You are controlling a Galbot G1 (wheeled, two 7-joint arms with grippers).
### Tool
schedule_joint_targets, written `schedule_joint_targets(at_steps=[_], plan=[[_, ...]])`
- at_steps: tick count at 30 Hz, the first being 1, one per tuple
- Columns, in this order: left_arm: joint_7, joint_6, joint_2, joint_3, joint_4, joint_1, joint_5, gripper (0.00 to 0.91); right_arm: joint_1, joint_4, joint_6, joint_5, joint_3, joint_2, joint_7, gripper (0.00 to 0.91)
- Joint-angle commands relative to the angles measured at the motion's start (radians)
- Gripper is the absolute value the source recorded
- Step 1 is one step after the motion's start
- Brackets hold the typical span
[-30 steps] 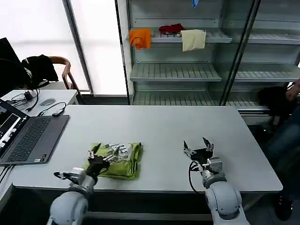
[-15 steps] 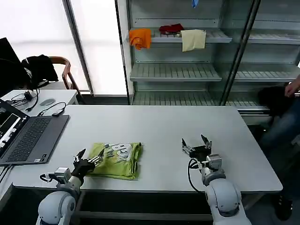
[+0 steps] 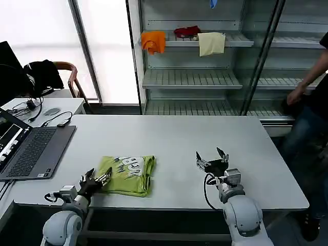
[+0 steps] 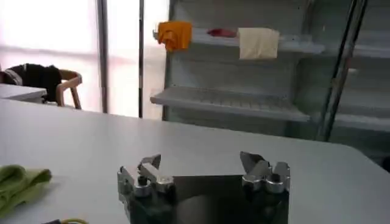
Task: Fold and organize the clothes.
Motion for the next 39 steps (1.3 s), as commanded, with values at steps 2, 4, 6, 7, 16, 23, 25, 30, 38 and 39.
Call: schedule_joint_targets(at_steps=[2,4,6,7,16,23,25,30,38,39], plan=[[0.007,0.049,-0.006,0.003,0.009,-0.001,-0.041,0.010,-0.003,0.009,0.002,0.003,0.004,-0.004,0.001,0.907],[0.007,0.056,-0.009,0.004,0.006,-0.002,-0.049,0.010,-0.003,0.013,0.002,0.003,0.006,-0.008,0.002,0.907],[0.007,0.064,-0.011,0.005,0.005,-0.004,-0.055,0.010,-0.004,0.016,0.002,0.003,0.007,-0.010,0.003,0.907],[0.008,0.068,-0.012,0.005,0.004,-0.004,-0.057,0.010,-0.004,0.017,0.002,0.003,0.007,-0.011,0.004,0.907],[0.023,0.017,-0.008,0.005,0.008,0.008,-0.039,0.000,-0.006,0.032,0.000,0.003,0.004,-0.016,0.008,0.907],[0.084,-0.081,0.012,-0.050,-0.019,0.016,0.157,0.000,-0.007,0.038,0.000,0.005,0.006,-0.027,0.011,0.907],[0.111,-0.094,0.039,-0.085,-0.028,0.010,0.220,0.000,-0.007,0.038,0.000,0.005,0.007,-0.028,0.012,0.907],[0.178,-0.104,0.175,-0.198,-0.012,-0.038,0.347,0.000,-0.011,0.034,0.006,0.006,0.008,-0.027,0.010,0.907],[0.248,-0.076,0.377,-0.288,-0.014,-0.090,0.311,0.000,-0.016,0.027,0.015,0.007,0.008,-0.017,0.010,0.907],[0.257,-0.070,0.400,-0.290,-0.018,-0.097,0.308,0.010,-0.016,0.027,0.016,0.008,0.010,-0.017,0.009,0.907]])
